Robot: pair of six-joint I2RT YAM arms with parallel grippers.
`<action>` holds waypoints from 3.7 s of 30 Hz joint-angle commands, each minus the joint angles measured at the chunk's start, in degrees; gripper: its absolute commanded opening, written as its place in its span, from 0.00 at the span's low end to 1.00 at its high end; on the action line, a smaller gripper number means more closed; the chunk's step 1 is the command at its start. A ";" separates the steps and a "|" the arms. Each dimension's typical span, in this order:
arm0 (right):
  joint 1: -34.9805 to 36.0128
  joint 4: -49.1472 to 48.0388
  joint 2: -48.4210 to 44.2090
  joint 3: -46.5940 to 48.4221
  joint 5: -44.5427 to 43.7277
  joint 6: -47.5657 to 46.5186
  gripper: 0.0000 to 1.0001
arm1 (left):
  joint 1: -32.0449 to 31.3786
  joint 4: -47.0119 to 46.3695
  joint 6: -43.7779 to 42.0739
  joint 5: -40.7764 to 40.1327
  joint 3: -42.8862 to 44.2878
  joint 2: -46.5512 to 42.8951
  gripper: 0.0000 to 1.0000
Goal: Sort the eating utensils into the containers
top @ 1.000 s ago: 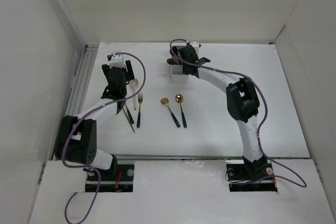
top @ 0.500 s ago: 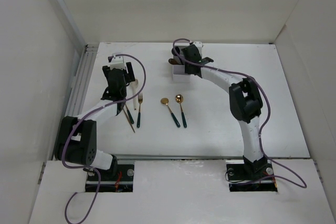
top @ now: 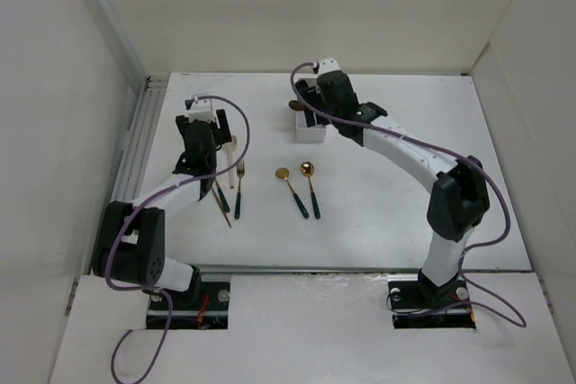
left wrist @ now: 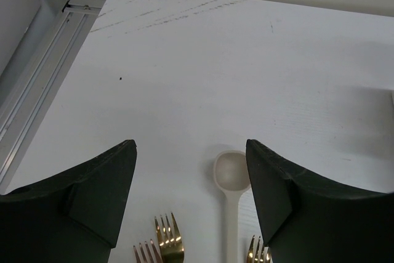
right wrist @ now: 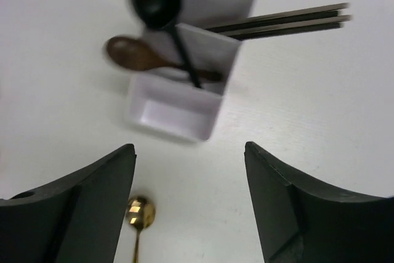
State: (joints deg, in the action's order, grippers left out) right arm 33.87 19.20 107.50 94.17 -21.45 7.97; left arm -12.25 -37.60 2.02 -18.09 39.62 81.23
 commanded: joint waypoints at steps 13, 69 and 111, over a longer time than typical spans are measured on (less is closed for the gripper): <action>9.81 12.34 -3.72 -17.53 17.59 5.65 0.53 | 0.39 -3.26 -0.26 -3.80 -5.33 -5.73 0.69; -8.03 -54.25 7.53 -7.42 31.02 -19.84 0.00 | -4.01 -0.63 -1.41 -5.12 0.89 2.53 0.73; -7.33 -45.65 -2.19 -16.49 27.96 -17.45 0.62 | -4.01 -0.89 -2.46 -5.12 0.02 1.39 0.74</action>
State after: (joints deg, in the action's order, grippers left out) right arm 24.91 -33.58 112.22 75.33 5.93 -9.21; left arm -16.05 -35.79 0.01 -23.11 40.34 85.91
